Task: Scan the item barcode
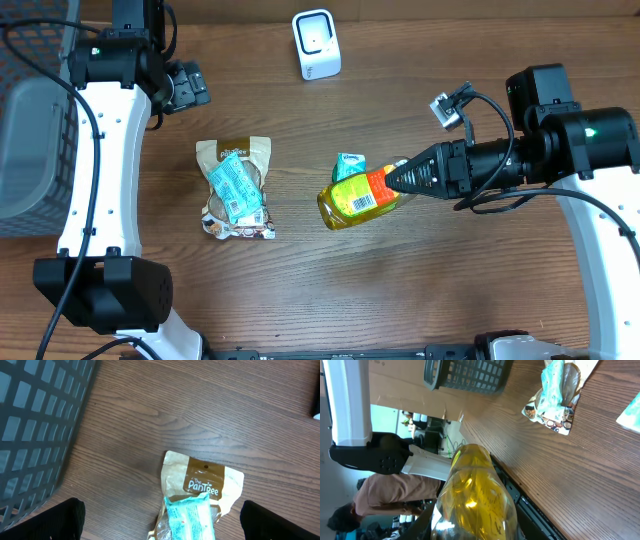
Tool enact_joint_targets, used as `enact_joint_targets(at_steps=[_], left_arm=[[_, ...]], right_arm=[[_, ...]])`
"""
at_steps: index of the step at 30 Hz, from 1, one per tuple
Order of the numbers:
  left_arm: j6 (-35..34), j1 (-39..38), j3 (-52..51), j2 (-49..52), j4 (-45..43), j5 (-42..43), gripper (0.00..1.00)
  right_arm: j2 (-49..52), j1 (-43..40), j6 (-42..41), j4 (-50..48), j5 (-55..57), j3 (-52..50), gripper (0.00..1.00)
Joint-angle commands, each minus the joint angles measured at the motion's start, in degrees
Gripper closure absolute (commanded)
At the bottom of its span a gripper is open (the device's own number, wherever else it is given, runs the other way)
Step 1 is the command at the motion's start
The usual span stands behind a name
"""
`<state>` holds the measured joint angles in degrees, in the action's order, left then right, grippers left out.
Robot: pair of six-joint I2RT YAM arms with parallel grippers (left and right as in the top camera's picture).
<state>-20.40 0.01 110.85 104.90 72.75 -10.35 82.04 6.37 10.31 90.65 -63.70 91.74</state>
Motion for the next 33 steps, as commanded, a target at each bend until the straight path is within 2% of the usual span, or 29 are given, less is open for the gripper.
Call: enact_joint_targets(at_steps=[1, 26, 33], left_arm=[[1.1, 0.0, 0.7, -0.3, 0.1, -0.5, 0.0], [1.1, 0.0, 0.7, -0.3, 0.1, -0.5, 0.01], [1.1, 0.0, 0.7, -0.3, 0.1, -0.5, 0.0]], right_arm=[[-0.7, -0.2, 0.3, -0.3, -3.3, 1.6, 0.96], [-0.7, -0.2, 0.3, -0.5, -3.2, 1.6, 0.96], [-0.7, -0.2, 0.4, -7.7, 3.3, 1.6, 0.96]])
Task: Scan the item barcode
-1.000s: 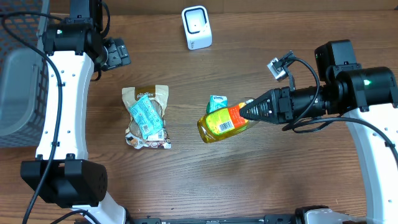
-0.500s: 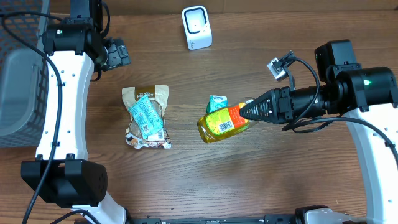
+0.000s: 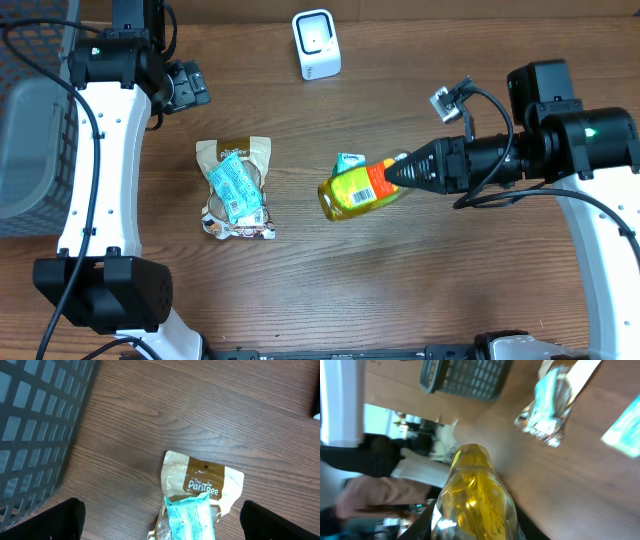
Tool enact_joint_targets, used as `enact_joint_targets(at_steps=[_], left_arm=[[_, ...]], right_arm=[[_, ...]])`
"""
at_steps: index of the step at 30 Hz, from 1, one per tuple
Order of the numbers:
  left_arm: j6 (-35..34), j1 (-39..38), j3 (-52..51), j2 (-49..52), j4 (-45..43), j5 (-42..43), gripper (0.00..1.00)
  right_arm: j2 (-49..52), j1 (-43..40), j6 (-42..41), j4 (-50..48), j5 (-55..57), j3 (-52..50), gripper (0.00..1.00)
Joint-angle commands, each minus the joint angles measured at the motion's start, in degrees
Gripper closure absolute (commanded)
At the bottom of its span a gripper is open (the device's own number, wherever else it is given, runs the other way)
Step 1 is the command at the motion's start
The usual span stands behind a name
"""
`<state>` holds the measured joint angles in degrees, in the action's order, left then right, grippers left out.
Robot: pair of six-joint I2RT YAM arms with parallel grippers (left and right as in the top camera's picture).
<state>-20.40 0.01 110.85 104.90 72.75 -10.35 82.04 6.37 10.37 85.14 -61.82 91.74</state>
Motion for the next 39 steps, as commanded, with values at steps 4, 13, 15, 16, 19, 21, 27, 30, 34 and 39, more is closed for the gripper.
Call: enact_joint_targets(at_steps=[4, 13, 15, 16, 19, 21, 27, 30, 34, 39], left_arm=[[1.1, 0.0, 0.7, -0.3, 0.1, -0.5, 0.0], [1.1, 0.0, 0.7, -0.3, 0.1, -0.5, 0.0], [1.1, 0.0, 0.7, -0.3, 0.1, -0.5, 0.01], [1.1, 0.0, 0.7, -0.3, 0.1, -0.5, 0.0], [1.1, 0.0, 0.7, -0.3, 0.1, -0.5, 0.0], [1.1, 0.0, 0.7, -0.3, 0.1, -0.5, 0.01], [1.1, 0.0, 0.7, -0.3, 0.1, -0.5, 0.0], [1.1, 0.0, 0.7, -0.3, 0.1, -0.5, 0.0], [1.1, 0.0, 0.7, -0.3, 0.1, -0.5, 0.0], [1.1, 0.0, 0.7, -0.3, 0.1, -0.5, 0.0]], right_arm=[[-0.7, -0.2, 0.3, -7.8, 3.8, 1.6, 0.96], [-0.7, -0.9, -12.0, -21.9, 9.9, 1.7, 0.96], [-0.7, -0.6, -18.3, -26.4, 13.5, 1.7, 0.97], [-0.7, -0.2, -20.3, -28.3, 15.3, 1.8, 0.97], [0.6, 1.6, -23.6, -30.4, 19.1, 4.6, 0.97], [2.4, 3.0, -23.9, -29.7, 21.8, 8.6, 0.97], [11.2, 9.8, -21.5, -27.9, 37.7, 23.5, 0.97], [14.3, 14.7, -17.1, -32.1, 49.2, 24.9, 0.97], [18.2, 19.8, -10.0, -36.7, 61.2, 24.9, 0.96], [23.2, 23.1, 0.2, -40.3, 68.5, 24.9, 0.96]])
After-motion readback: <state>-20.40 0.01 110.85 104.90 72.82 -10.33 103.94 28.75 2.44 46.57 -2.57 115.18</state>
